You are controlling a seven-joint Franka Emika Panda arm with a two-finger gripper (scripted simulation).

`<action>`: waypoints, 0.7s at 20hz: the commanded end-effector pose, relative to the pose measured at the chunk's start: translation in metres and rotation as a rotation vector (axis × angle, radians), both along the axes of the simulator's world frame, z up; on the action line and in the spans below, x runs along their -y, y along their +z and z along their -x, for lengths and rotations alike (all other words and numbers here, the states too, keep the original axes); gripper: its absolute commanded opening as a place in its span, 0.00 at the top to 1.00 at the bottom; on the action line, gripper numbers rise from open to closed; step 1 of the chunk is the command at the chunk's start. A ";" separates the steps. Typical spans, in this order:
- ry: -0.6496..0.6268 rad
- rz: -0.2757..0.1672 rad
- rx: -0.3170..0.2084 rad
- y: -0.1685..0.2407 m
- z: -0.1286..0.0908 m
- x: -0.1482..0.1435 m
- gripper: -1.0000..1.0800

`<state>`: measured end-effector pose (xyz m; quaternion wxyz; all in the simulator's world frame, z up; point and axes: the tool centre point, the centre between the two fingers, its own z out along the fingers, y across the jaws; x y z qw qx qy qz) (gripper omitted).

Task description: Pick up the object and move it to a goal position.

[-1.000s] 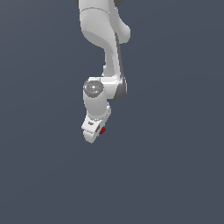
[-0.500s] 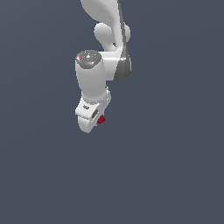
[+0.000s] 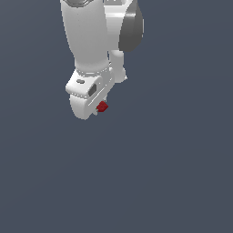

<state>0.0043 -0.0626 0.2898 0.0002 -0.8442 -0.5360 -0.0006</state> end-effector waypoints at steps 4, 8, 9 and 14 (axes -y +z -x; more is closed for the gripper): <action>0.000 -0.001 -0.001 0.060 -0.002 0.000 1.00; -0.001 0.000 -0.001 0.101 -0.004 0.001 1.00; -0.001 0.000 -0.001 0.110 -0.005 0.001 1.00; -0.002 0.000 -0.001 0.152 -0.008 0.002 1.00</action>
